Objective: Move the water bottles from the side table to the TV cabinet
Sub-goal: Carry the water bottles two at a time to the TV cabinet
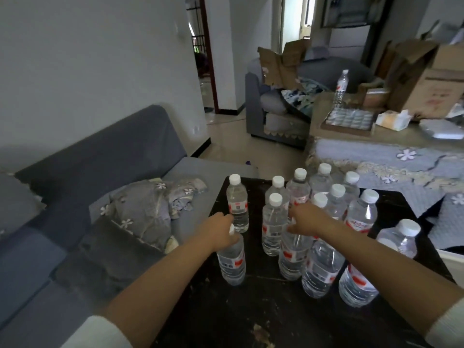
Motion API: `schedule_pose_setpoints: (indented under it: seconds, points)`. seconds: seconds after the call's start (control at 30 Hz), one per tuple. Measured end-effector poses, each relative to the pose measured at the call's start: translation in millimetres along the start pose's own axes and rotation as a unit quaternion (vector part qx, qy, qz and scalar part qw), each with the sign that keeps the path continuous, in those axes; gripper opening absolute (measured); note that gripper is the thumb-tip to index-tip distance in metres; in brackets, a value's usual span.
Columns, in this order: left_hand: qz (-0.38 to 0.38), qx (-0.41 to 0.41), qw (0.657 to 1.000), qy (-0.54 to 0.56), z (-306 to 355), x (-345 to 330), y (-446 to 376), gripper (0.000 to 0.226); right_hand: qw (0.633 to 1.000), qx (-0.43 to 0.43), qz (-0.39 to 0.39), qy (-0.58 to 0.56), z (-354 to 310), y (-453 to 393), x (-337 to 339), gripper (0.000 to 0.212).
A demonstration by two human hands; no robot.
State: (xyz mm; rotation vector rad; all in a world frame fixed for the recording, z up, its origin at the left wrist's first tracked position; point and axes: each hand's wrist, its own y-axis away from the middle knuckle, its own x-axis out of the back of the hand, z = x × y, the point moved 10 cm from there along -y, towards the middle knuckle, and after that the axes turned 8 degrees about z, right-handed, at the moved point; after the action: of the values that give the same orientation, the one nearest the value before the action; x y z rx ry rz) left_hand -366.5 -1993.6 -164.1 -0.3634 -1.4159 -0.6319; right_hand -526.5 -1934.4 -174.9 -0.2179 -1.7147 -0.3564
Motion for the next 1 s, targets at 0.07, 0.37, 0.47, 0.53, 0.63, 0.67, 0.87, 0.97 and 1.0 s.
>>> schedule_pose_setpoints:
  seconds: [0.07,0.37,0.47,0.53,0.63,0.67,0.87,0.97,1.0]
  points:
    - [-0.007,-0.007,1.0,-0.004,-0.3,-10.3,-11.4,0.04,1.0,-0.013,0.011,0.009,1.4,-6.4,-2.9,0.038]
    - [-0.02,-0.142,0.989,0.043,4.2,-14.6,-32.8,0.019,0.99,-0.118,0.065,-0.029,-6.8,13.6,5.5,0.03]
    - [-0.03,-0.216,0.975,0.041,13.7,-14.3,-28.2,0.037,0.983,-0.163,0.081,-0.033,-16.7,35.4,5.4,0.03]
    - [-0.035,-0.263,0.963,0.038,23.9,-12.1,-18.9,0.038,0.977,-0.19,0.094,-0.04,-22.8,53.2,4.9,0.03]
    - [-0.048,-0.323,0.945,0.017,40.8,-11.4,-1.8,0.02,0.964,-0.23,0.115,-0.069,-26.2,84.5,10.5,0.032]
    - [-0.048,-0.341,0.939,0.007,46.4,-10.1,2.8,0.02,0.96,-0.241,0.12,-0.079,-25.9,95.5,14.6,0.033]
    - [-0.058,-0.48,0.875,-0.007,118.2,-8.1,61.5,0.028,0.929,-0.33,0.126,-0.108,-12.6,201.9,23.0,0.029]
    - [-0.071,-0.55,0.832,-0.01,160.9,-13.1,104.4,0.028,0.913,-0.375,0.128,-0.096,-7.1,258.0,18.6,0.027]
    - [-0.076,-0.574,0.816,-0.01,177.3,-15.6,121.0,0.027,0.903,-0.398,0.132,-0.095,-2.4,281.3,16.9,0.027]
